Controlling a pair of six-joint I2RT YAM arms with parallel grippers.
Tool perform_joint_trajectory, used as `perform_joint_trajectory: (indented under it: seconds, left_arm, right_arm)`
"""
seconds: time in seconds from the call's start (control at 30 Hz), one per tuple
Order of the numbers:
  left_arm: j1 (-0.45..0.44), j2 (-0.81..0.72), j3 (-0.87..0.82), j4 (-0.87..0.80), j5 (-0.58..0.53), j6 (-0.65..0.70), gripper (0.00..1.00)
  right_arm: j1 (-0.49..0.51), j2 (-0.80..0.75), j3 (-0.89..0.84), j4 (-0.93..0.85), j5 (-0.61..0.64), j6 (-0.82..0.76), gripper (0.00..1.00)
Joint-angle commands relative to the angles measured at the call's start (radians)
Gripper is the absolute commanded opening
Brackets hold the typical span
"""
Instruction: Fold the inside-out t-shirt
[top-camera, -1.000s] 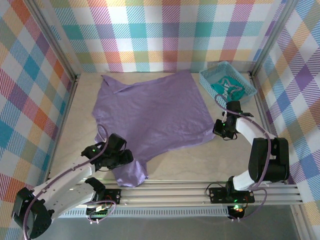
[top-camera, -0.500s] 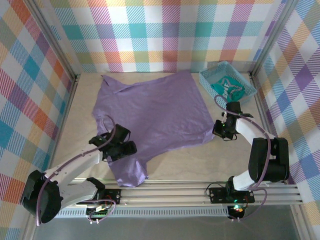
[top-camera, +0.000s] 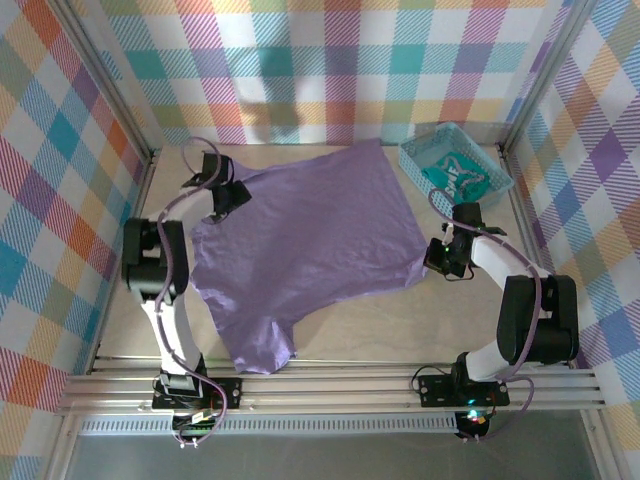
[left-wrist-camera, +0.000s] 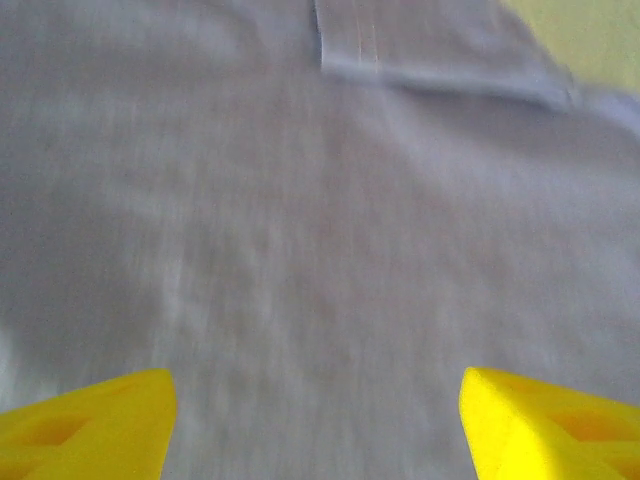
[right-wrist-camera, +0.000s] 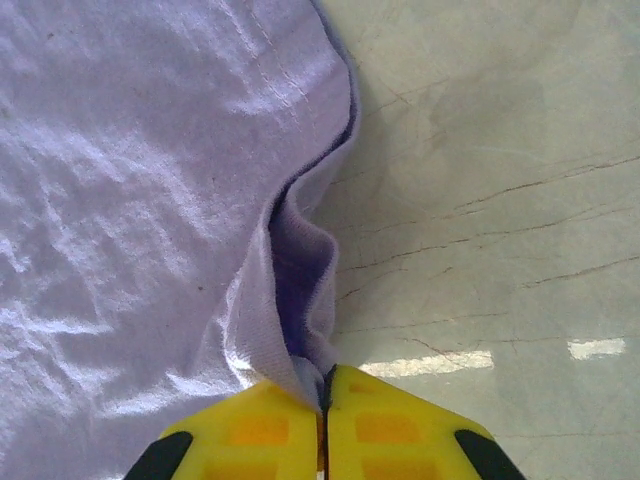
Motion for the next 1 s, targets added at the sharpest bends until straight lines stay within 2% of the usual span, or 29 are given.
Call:
perform_joint_trajectory:
  seconds: [0.0,0.4,0.67,0.83,0.97]
  left_arm:
    - [0.023,0.129,0.170,-0.096,0.022,0.069,0.75]
    - [0.040,0.464,0.599,-0.321,0.097,0.100,0.75]
    - [0.044,0.725,1.079,-0.535,0.152,0.110,0.75]
    - [0.049,0.773,1.190,-0.504,0.176,0.104,0.75]
    - [0.055,0.722,1.232,-0.499,0.203,0.120,0.76]
  right_arm:
    - [-0.006,0.010,-0.004,0.009,-0.018,-0.009,0.07]
    - [-0.007,0.019,-0.006,0.010,-0.007,-0.002,0.07]
    - [-0.007,0.049,0.034,0.007,0.013,0.003,0.07]
    - [-0.007,0.072,0.081,0.013,0.031,0.005,0.07]
    - [-0.006,0.069,0.090,0.014,0.001,0.003,0.07]
